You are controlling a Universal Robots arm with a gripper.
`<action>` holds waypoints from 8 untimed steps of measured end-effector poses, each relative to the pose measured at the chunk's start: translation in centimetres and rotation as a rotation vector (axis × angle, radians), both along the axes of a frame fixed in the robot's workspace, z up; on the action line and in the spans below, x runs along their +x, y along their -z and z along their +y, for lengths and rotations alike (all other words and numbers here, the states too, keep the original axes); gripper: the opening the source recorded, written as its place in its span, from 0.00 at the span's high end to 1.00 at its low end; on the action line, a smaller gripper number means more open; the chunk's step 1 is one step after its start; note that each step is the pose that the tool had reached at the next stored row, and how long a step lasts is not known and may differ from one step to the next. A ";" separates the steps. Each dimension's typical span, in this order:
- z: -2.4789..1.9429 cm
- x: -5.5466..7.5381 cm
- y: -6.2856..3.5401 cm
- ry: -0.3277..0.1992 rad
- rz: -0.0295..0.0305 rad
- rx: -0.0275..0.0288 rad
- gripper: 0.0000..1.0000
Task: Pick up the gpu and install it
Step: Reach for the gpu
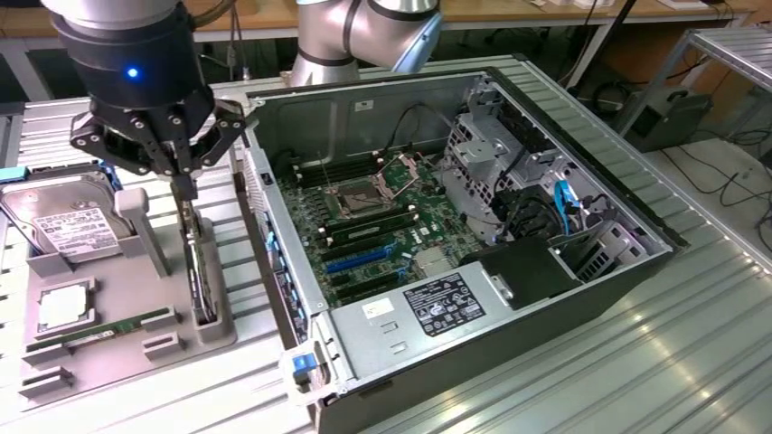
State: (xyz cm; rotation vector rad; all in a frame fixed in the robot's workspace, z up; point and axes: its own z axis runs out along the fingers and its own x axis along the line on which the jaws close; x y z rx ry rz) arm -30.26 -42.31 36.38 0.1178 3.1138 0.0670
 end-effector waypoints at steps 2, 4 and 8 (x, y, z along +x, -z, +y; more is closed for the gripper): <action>-0.10 -0.4 0.30 0.000 0.0015 0.0001 0.89; -0.13 -0.4 0.30 0.000 0.0029 -0.0001 0.89; -0.13 -0.4 0.30 0.000 0.0030 -0.0001 0.89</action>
